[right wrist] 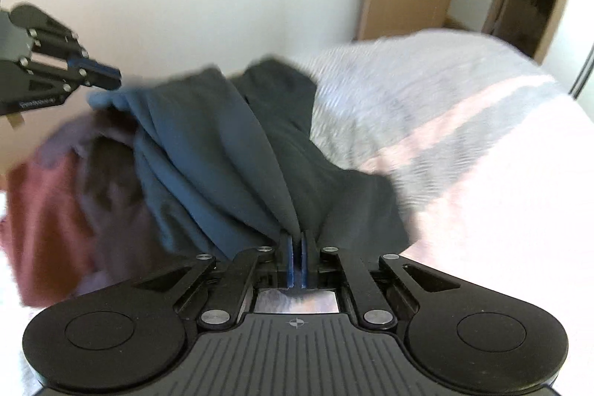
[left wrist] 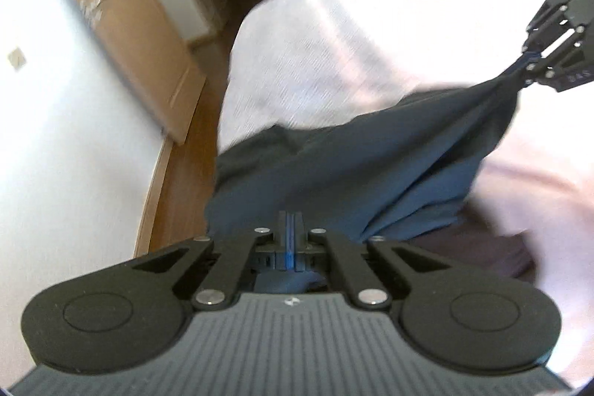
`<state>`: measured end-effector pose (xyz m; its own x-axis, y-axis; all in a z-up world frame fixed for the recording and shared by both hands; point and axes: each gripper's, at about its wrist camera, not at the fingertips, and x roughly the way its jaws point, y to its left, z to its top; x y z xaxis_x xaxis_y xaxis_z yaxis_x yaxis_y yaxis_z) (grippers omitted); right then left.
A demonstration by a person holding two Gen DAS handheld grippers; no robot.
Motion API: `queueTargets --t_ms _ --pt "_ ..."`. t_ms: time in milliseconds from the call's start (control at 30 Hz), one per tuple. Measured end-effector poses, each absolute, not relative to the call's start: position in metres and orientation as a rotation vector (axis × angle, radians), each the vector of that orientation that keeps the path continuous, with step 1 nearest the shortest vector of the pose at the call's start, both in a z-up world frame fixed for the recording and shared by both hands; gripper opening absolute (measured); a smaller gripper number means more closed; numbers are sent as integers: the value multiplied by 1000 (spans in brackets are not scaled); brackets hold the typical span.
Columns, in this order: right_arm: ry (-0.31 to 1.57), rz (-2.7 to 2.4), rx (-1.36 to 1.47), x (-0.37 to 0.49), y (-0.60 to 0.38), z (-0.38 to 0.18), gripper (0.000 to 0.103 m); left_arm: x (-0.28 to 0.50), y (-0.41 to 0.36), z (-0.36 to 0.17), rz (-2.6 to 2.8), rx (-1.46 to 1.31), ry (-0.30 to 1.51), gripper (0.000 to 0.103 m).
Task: Fold clothes
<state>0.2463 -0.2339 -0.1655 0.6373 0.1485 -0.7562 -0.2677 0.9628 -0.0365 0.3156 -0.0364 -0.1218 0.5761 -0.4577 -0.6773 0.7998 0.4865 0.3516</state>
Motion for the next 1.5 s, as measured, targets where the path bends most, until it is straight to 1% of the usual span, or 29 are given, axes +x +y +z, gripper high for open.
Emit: queueTargets --t_ms 100,200,233,333,400,433,467,567,600,633,667,700,833,967,1000,1067,1100,1133,1167,1267,1367,1433,1500 --pt "793 174 -155 184 -251 -127 0 248 -59 -97 -879 749 481 0" --pt "774 87 -117 118 -285 -98 0 188 -81 -96 -911 803 462 0" --pt "779 60 -108 96 -299 -92 0 173 -86 -100 -912 825 460 1" --pt "798 71 -108 30 -324 -85 0 150 -90 -120 -865 901 469 9" --pt "814 102 -130 2 -328 -93 0 150 -88 -129 -821 914 506 19" --pt "835 104 -122 -5 -330 -98 0 153 -85 -132 -808 925 515 33" --pt "841 106 -111 -6 -329 -103 0 158 -81 -136 -796 945 510 45" --pt "849 124 -90 2 -318 -115 2 196 -69 -152 -742 1011 494 53" --pt "848 136 -89 16 -312 -120 16 214 -62 -158 -725 1028 495 54" --pt "848 147 -88 31 -305 -124 47 231 -58 -165 -712 1041 496 54" --pt "847 158 -87 46 -298 -129 64 249 -56 -173 -706 1055 496 54" --pt "836 172 -92 64 -294 -136 75 267 -53 -181 -702 1069 496 55" --pt "833 260 -101 161 -264 -165 75 327 -50 -217 -696 1149 488 59" --pt "866 289 -121 250 -243 -202 75 357 -50 -248 -733 1253 464 58" --pt "882 296 -123 270 -239 -209 75 363 -48 -253 -745 1267 475 55" --pt "925 313 -144 298 -234 -225 74 374 -44 -257 -771 1258 522 19" --pt "950 326 -155 310 -232 -233 66 377 -41 -250 -766 1213 535 15" --pt "983 344 -142 319 -233 -239 17 380 -39 -241 -754 1161 538 8" --pt "998 341 -127 322 -235 -238 10 381 -36 -230 -737 1110 532 6" --pt "981 326 -108 318 -240 -218 9 379 -29 -184 -699 975 500 4" --pt "888 299 -129 300 -251 -173 7 359 -34 -135 -713 899 449 3" --pt "812 274 -147 279 -264 -136 7 332 -43 -106 -751 899 397 3" --pt "748 247 -177 248 -282 -100 6 289 -52 -77 -811 890 363 3"
